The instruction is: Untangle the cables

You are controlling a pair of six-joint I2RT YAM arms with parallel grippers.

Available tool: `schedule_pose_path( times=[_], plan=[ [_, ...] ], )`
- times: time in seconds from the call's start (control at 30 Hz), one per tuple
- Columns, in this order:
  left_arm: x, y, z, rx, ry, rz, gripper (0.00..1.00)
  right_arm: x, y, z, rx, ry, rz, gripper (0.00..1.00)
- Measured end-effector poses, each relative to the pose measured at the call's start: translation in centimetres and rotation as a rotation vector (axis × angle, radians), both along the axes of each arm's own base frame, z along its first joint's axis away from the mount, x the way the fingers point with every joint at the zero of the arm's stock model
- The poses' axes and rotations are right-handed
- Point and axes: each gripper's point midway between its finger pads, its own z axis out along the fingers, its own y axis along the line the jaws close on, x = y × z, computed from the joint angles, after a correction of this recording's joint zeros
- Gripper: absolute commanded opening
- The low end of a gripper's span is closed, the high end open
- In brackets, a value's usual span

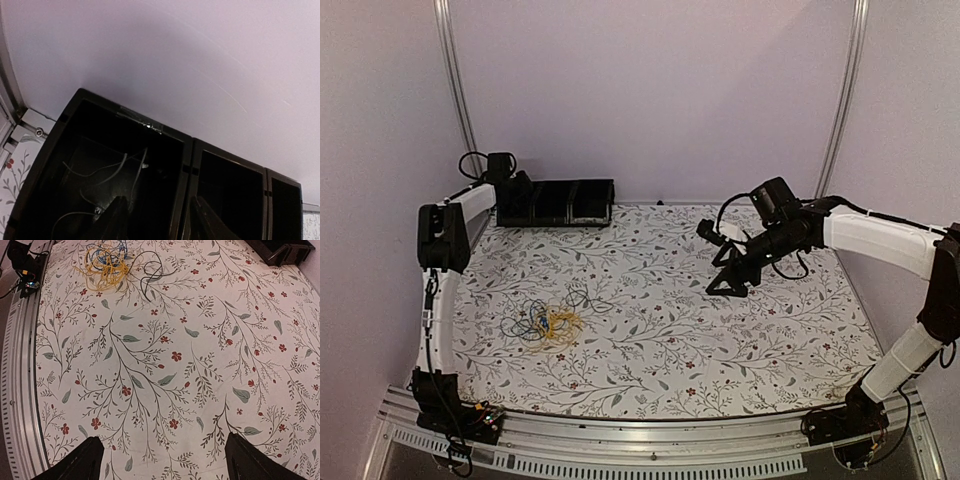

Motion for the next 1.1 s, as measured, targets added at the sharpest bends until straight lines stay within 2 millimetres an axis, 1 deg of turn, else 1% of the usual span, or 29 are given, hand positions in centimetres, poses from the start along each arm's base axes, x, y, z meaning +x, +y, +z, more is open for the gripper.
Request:
schedule_pose_path(
  times=[0.07,0.13,0.23,0.37,0.4,0.47,0.53,0.57,0.63,0.67,0.7,0.73,0.87,0.9,0.97,1.03,1.1],
  plan=[
    [-0.4,0.1,0.8,0.004,0.004,0.004,0.52,-0.2,-0.1,-0.3,-0.002,0.007,0.001,0.88],
    [-1.3,0.2,2.0,0.006,0.015,0.012,0.55,-0.3,-0.1,-0.4,0.000,0.012,0.004,0.88],
    [-3.8,0.5,4.9,0.006,0.026,0.029,0.60,-0.4,0.0,-0.6,0.007,0.016,0.009,0.88],
    [-9.3,0.6,10.0,0.000,0.018,0.044,0.60,-0.2,0.4,-0.3,0.028,0.005,0.014,0.87],
    [-11.1,0.4,11.3,0.000,0.008,0.042,0.60,-0.2,0.5,-0.1,0.036,0.001,0.016,0.86],
    [-14.7,-0.2,13.2,0.002,-0.008,0.034,0.59,0.0,0.8,0.3,0.051,-0.007,0.018,0.83],
    [-17.9,-1.5,14.1,0.011,-0.012,0.004,0.59,0.4,1.2,0.9,0.071,-0.014,0.020,0.77],
    [-19.6,-2.7,14.1,0.016,-0.008,-0.026,0.59,0.7,1.5,1.2,0.081,-0.017,0.022,0.73],
    [-22.6,-6.3,13.2,0.019,0.013,-0.113,0.58,1.7,2.4,2.0,0.108,-0.022,0.024,0.65],
    [-24.2,-8.6,12.4,0.019,0.032,-0.173,0.58,2.2,2.9,2.2,0.119,-0.021,0.027,0.62],
    [-25.5,-10.5,11.6,0.017,0.049,-0.222,0.58,2.9,3.5,2.4,0.131,-0.016,0.024,0.59],
    [-27.1,-12.8,10.4,0.018,0.075,-0.285,0.58,3.4,4.0,2.3,0.138,-0.015,0.027,0.57],
    [-32.1,-19.3,6.3,0.023,0.165,-0.477,0.58,5.0,6.2,1.4,0.144,0.019,0.038,0.54],
    [-33.0,-20.4,5.6,0.023,0.184,-0.508,0.58,5.3,6.9,0.9,0.142,0.031,0.047,0.54],
    [-34.4,-21.9,4.2,0.016,0.219,-0.549,0.57,5.3,8.5,-0.3,0.132,0.055,0.073,0.55],
    [-35.0,-22.4,3.1,0.007,0.247,-0.557,0.56,4.8,10.0,-1.7,0.120,0.080,0.104,0.57],
    [-35.0,-22.4,1.7,0.004,0.276,-0.545,0.55,3.8,11.6,-3.3,0.105,0.110,0.139,0.59]
  ],
)
